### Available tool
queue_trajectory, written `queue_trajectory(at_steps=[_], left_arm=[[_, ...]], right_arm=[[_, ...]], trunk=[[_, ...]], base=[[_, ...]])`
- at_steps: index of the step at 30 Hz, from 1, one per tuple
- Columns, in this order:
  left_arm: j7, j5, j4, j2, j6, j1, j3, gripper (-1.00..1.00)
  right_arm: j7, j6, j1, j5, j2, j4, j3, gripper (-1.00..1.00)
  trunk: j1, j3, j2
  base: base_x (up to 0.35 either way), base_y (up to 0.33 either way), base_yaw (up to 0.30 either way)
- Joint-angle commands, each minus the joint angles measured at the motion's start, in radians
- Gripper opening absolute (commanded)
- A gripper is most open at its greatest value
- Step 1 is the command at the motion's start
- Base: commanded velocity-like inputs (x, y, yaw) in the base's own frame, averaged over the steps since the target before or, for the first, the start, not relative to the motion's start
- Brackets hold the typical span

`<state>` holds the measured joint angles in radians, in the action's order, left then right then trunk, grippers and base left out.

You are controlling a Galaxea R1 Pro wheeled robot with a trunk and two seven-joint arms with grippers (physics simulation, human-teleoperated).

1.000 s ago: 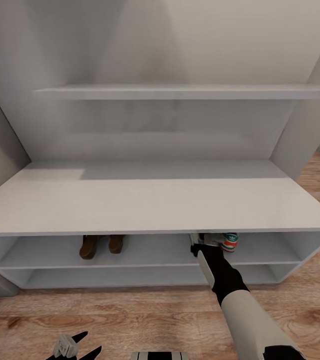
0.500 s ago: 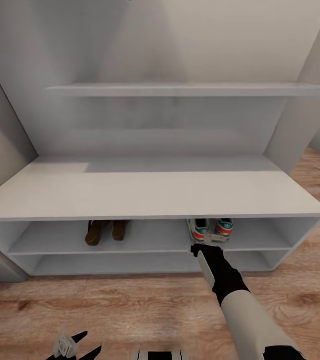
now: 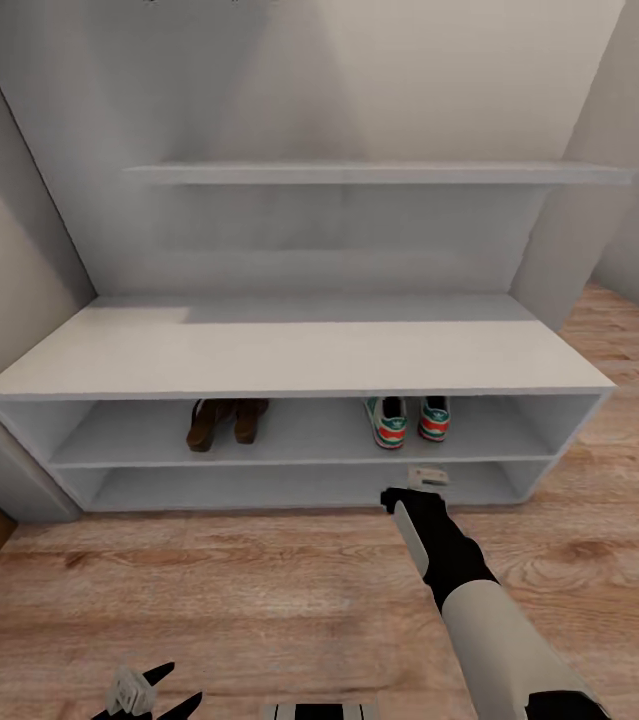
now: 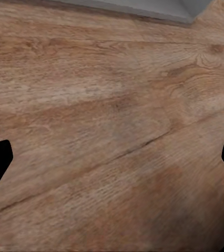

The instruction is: Pick up the two gym shoes and the two sandals from the corridor floor and place them onto the hallstand (shoe rack) in the corridor, making sure they are on the rack and not on the floor. Arrange them so the two gym shoes are next to each other and the two sandals are next to each other.

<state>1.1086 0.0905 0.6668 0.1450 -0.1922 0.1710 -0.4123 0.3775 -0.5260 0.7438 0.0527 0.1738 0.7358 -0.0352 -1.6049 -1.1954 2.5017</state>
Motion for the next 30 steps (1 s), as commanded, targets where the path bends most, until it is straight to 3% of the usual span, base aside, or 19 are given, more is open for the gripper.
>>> queue_trajectory(at_steps=[1,12,20,23,30], left_arm=[[0.003,0.009,0.000,-0.001,-0.009,0.001,-0.005,1.00],[0.002,0.009,0.001,-0.001,-0.009,0.001,-0.011,1.00],[0.003,0.009,0.002,0.000,-0.012,-0.001,-0.008,1.00],[0.003,0.010,0.002,0.001,-0.011,-0.001,-0.009,1.00],[0.002,0.011,0.002,0.002,-0.009,0.000,-0.010,1.00]], right_arm=[[0.004,-0.003,0.000,0.006,0.001,0.001,-0.002,1.00],[0.004,-0.001,0.000,0.006,0.001,-0.001,0.002,1.00],[0.001,0.002,-0.001,0.004,0.001,-0.020,0.005,1.00],[-0.001,0.010,-0.001,0.006,0.001,-0.088,0.007,1.00],[-0.005,0.047,-0.003,0.007,0.001,-0.159,0.008,1.00]], trunk=[[0.001,-0.001,0.000],[0.001,-0.001,0.000],[0.001,-0.001,0.000],[0.001,-0.001,0.000],[0.004,0.026,-0.001]], base=[[-0.337,0.000,0.000],[-0.304,0.000,0.000],[-0.032,0.000,0.000],[-0.003,0.000,0.000],[0.000,0.000,0.000]])
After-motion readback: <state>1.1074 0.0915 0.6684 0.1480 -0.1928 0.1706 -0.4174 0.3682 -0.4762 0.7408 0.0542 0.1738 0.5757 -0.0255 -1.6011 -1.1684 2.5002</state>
